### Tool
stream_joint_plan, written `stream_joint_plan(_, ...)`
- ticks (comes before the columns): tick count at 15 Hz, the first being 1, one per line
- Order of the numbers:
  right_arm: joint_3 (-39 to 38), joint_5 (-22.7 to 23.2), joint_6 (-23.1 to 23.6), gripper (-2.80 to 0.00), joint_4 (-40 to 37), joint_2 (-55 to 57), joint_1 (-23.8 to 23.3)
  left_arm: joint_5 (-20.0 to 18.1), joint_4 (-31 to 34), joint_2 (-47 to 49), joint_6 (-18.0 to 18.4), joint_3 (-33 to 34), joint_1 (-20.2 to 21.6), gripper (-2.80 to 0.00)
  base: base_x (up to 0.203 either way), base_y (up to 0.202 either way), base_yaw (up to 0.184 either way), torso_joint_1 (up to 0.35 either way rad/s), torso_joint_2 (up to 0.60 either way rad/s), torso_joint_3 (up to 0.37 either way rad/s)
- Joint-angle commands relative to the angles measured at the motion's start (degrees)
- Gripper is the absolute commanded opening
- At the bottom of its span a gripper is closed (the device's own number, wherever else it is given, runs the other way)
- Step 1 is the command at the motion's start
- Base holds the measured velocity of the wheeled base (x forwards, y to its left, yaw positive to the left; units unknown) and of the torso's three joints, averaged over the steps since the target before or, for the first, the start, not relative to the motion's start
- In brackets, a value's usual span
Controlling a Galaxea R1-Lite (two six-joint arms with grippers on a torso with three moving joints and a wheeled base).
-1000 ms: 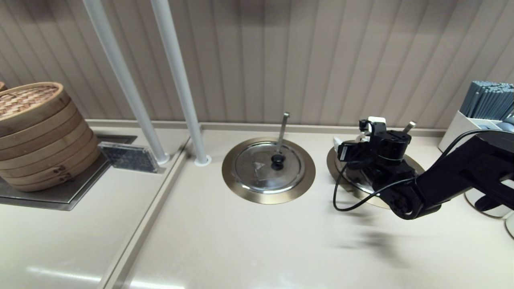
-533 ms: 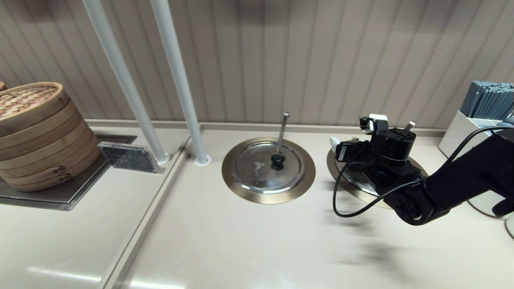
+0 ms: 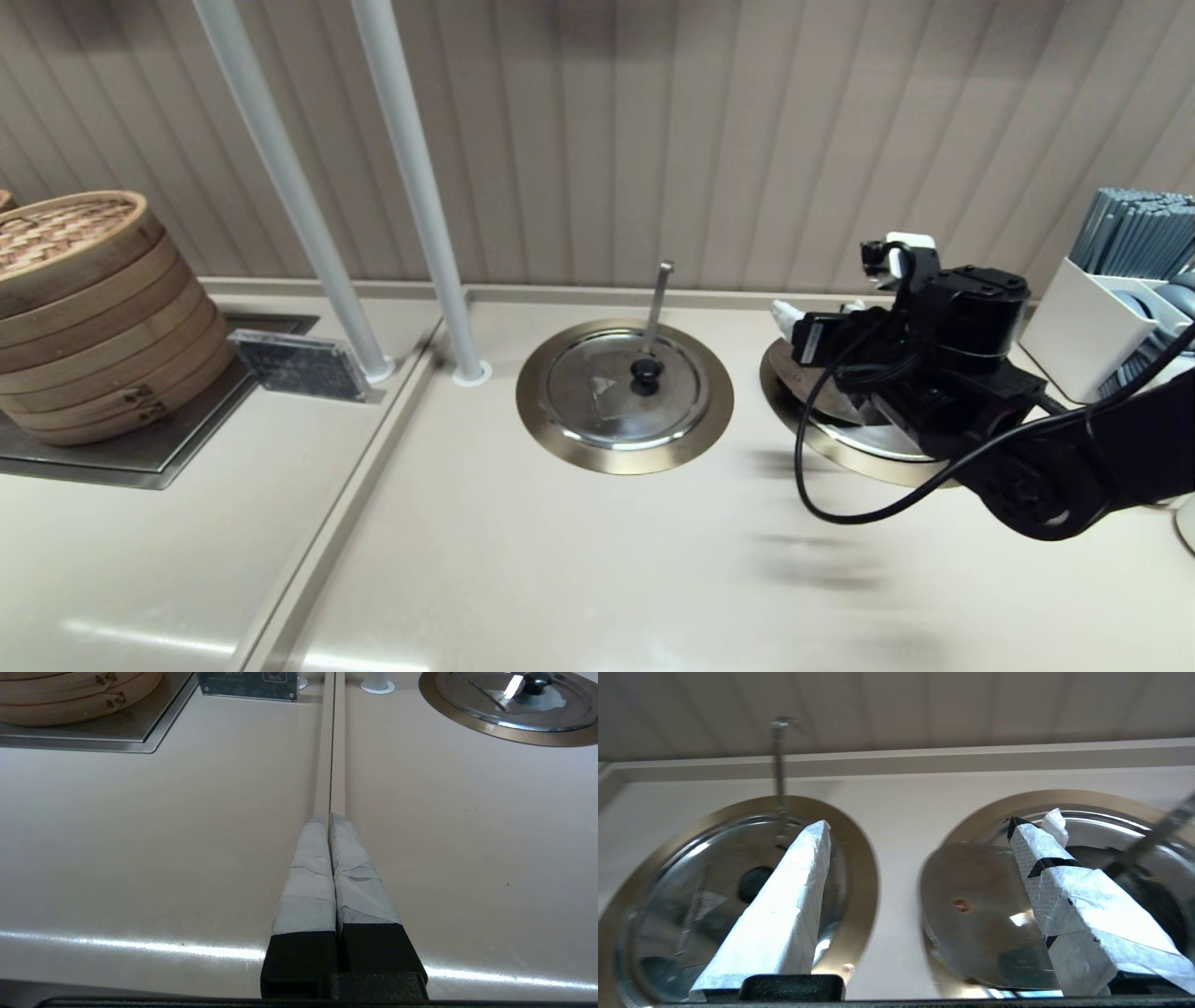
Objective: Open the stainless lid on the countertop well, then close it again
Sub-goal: Stir with a spoon
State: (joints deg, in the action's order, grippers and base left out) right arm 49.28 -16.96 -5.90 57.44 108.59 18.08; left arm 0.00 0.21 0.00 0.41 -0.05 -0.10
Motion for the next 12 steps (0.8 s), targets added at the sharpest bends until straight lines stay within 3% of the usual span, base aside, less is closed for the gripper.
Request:
stream_joint_plan(1,1.60,-0.15,0.04,0.00,-4.41,-2.53,-7.68,0.00,0.00,0.00,0.02,0.03,0.01,-2.80,0.000,0.000,0.000,0.000,0.00,0.000)
stream_joint_plan(4,6.08,1.89,0.31,0.00,-7.54,4.41,-20.76,0.00,0.04,0.00,0.02,0.04,0.01,-2.80,0.000,0.000,0.000,0.000,0.00,0.000)
stream_joint_plan(6,9.37,9.46,0.74,0.00,-10.82,8.48,-27.43,0.00,-0.03,0.00,0.02,-0.03,0.01,-2.80,0.000,0.000,0.000,0.000,0.00,0.000)
stream_joint_plan(10,17.91,19.20,0.91,0.00,-25.92,11.09,-30.82,0.00,-0.03,0.00,0.02,-0.04,0.01,-2.80,0.000,0.000,0.000,0.000,0.00,0.000)
stream_joint_plan(12,22.27,22.18,0.76,0.00,-29.68,12.15,-32.32,0.00,-0.03,0.00,0.02,0.00,0.01,-2.80,0.000,0.000,0.000,0.000,0.00,0.000)
